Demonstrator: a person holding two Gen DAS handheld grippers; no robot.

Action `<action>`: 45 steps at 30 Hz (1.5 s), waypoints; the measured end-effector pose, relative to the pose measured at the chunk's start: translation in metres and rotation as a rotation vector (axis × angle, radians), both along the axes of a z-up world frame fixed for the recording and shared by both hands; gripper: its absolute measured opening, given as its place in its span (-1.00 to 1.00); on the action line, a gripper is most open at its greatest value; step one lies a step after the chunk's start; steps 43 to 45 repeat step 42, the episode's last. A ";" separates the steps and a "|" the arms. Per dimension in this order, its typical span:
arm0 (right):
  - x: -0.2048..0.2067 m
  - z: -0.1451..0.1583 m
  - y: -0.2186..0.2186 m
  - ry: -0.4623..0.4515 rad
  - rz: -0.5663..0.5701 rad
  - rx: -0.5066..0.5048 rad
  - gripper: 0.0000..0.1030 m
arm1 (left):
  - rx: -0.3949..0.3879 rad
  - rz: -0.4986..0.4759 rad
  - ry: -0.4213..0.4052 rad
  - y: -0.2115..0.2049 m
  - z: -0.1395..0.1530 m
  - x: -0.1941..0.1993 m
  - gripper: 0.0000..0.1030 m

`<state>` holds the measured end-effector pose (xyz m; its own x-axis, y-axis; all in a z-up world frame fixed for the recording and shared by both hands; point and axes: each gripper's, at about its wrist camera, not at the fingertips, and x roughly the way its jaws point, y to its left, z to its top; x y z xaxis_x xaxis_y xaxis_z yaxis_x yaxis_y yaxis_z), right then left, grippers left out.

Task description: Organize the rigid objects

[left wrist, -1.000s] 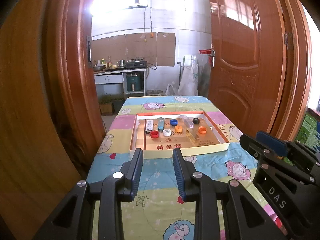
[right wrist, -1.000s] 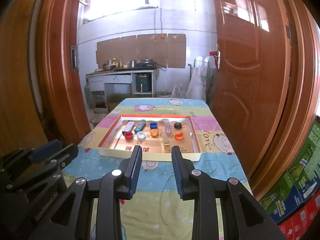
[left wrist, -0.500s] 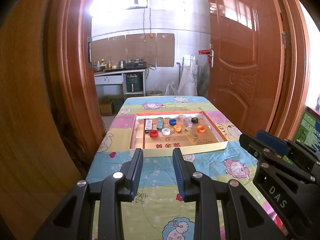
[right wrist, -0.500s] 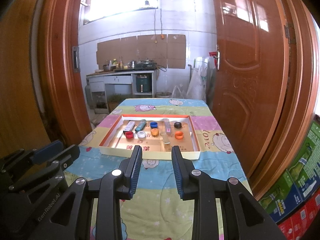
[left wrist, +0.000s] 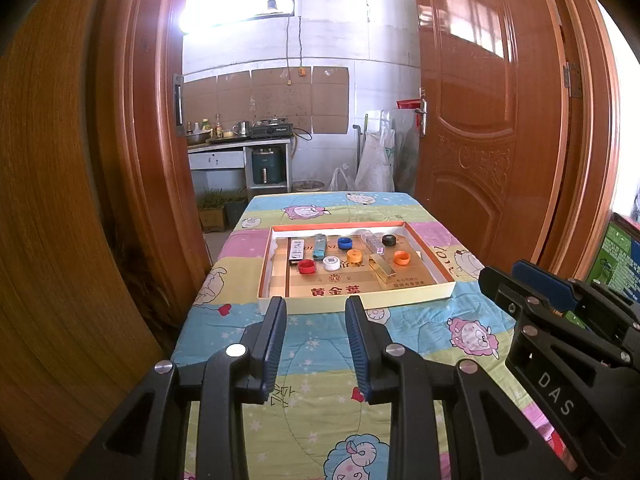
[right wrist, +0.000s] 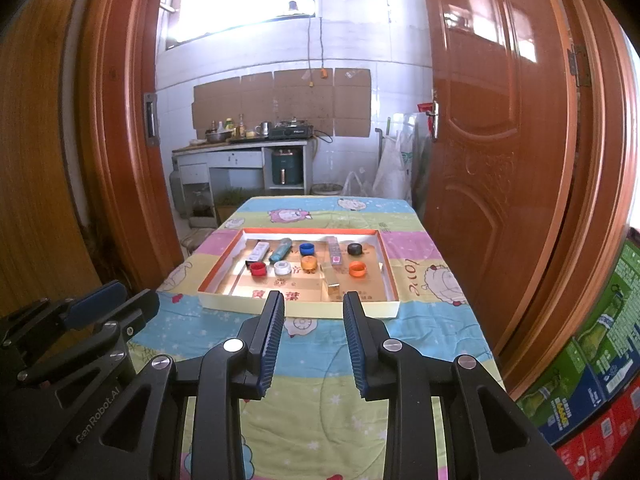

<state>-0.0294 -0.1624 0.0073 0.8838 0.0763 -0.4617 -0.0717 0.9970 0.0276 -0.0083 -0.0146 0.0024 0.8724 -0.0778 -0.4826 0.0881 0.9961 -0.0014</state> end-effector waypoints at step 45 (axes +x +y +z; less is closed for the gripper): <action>0.000 0.000 0.001 -0.002 0.000 -0.001 -0.39 | 0.004 0.011 -0.012 -0.003 0.003 -0.003 -0.41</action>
